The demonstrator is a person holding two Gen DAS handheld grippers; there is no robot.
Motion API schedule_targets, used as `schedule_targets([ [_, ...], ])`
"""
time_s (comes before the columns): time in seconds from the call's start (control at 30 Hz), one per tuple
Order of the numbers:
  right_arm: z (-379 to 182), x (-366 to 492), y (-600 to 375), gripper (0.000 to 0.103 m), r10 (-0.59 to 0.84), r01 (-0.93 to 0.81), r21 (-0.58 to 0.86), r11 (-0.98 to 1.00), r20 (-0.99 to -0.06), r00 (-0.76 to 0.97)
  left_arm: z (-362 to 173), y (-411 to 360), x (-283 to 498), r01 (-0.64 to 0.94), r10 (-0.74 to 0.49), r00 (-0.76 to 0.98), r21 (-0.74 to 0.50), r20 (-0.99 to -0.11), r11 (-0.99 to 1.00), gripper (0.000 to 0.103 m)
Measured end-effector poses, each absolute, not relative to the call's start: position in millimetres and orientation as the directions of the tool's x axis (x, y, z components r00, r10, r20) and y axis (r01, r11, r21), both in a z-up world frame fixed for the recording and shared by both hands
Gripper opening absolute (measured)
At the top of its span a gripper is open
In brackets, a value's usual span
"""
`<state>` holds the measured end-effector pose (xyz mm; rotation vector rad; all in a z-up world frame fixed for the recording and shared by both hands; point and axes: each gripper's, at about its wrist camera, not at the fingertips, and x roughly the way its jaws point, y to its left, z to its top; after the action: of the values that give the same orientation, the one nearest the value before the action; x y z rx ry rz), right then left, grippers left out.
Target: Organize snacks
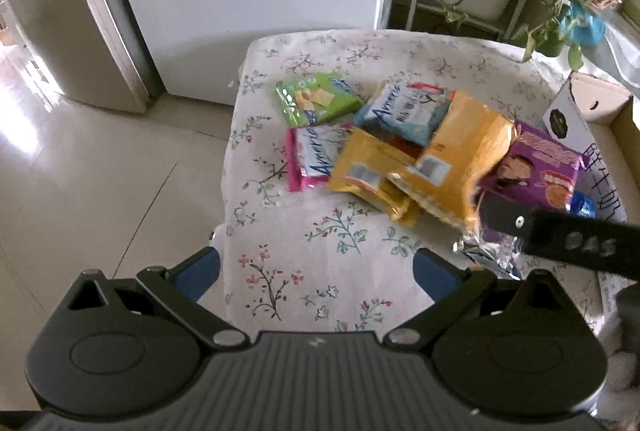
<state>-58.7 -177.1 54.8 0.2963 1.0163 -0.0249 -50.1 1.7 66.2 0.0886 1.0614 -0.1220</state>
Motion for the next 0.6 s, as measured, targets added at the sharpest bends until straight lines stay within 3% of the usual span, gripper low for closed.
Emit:
schedule_targets([
  [0.1, 69.0, -58.8, -179.5, 0.103, 0.140, 0.145, 0.254, 0.956, -0.832, 0.537, 72.0, -1.6, -50.0, 0.177, -0.059, 0.485, 0.032, -0.873, 0.984, 0.102],
  [0.3, 91.5, -52.5, -175.1, 0.103, -0.021, 0.146, 0.067, 0.987, -0.849, 0.528, 86.9, -5.4, -39.4, 0.199, -0.033, 0.493, 0.076, -0.870, 0.977, 0.102],
  [0.6, 100.9, -46.5, -177.0, 0.103, -0.097, 0.195, 0.005, 0.981, -0.853, 0.513, 97.2, -11.5, -18.0, 0.182, -0.003, 0.489, 0.099, -0.872, 0.978, 0.102],
])
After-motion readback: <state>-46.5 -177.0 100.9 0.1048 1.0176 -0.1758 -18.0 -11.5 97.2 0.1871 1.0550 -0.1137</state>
